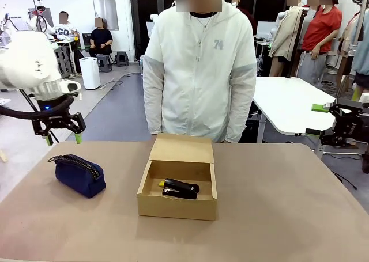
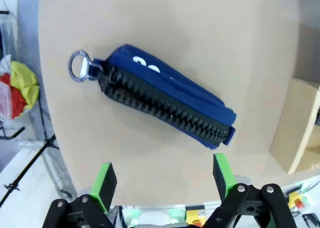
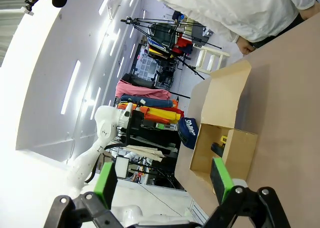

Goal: Pack the items into the box.
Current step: Pick up the item indicated by the person and place it inside the Mailer Box.

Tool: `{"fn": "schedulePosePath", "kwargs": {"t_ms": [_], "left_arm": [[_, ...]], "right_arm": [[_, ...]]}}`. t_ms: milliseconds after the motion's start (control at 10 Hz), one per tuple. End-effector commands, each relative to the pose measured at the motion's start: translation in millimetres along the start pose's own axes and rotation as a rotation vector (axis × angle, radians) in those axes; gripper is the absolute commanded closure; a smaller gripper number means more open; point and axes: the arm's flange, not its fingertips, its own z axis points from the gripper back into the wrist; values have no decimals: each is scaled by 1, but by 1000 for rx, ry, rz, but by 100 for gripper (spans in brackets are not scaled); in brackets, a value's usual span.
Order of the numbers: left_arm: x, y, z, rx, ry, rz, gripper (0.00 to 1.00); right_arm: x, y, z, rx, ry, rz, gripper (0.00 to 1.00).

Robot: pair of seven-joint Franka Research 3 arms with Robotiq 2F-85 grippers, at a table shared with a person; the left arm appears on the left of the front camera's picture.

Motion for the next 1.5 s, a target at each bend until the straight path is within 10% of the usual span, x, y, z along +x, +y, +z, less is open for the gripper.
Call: {"fn": "schedulePosePath", "kwargs": {"t_ms": [0, 200, 500, 800, 1000, 1400], "left_arm": [[19, -3, 1, 60, 36, -36, 0], [30, -2, -9, 87, 25, -292, 0], [25, 10, -28, 209, 20, -1017, 0], [6, 17, -34, -25, -185, -1674, 0], [1, 18, -41, -136, -94, -2150, 0], [0, 33, -42, -237, 39, -2264, 0]], "right_arm": [[-1, 3, 1, 10, 5, 3, 0], [-1, 3, 1, 10, 5, 3, 0], [-1, 3, 1, 10, 5, 3, 0], [-1, 3, 1, 10, 5, 3, 0], [-1, 3, 1, 10, 5, 3, 0], [-1, 3, 1, 10, 5, 3, 0]]}}
